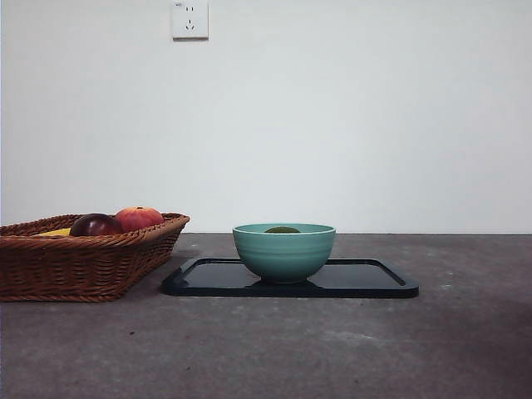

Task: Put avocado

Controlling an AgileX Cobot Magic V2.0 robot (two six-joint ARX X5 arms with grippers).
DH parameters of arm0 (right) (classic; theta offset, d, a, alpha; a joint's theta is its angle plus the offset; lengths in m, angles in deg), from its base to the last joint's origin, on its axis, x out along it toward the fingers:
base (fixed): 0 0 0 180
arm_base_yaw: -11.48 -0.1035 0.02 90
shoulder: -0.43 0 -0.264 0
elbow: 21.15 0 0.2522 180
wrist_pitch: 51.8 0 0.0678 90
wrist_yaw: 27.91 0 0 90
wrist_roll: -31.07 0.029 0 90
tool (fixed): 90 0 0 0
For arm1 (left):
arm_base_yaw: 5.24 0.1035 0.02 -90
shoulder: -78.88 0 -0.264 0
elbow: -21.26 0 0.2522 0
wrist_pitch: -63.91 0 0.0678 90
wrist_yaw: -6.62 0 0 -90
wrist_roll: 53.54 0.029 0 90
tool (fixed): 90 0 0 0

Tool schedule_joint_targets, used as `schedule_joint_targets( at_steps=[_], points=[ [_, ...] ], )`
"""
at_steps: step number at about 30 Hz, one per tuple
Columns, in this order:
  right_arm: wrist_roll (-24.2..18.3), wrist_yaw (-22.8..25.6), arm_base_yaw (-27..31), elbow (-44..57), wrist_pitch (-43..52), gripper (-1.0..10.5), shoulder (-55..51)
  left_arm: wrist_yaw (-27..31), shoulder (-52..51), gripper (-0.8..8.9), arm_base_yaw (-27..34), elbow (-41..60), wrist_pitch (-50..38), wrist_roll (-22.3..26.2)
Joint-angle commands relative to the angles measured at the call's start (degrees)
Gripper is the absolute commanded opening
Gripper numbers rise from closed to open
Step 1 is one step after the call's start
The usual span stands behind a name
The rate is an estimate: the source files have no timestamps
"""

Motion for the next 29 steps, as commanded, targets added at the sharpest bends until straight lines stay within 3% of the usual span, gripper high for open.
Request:
schedule_joint_targets(
  at_steps=[1, 29],
  points=[
    [0.7, 0.0, 0.1, 0.4, -0.3, 0.2, -0.2, -0.3, -0.1, 0.19, 0.2, 1.2, 0.3, 0.0],
    [1.5, 0.2, 0.1, 0.3, 1.1, 0.2, -0.2, -0.3, -0.1, 0.19, 0.2, 1.2, 0.3, 0.0]
  ],
)
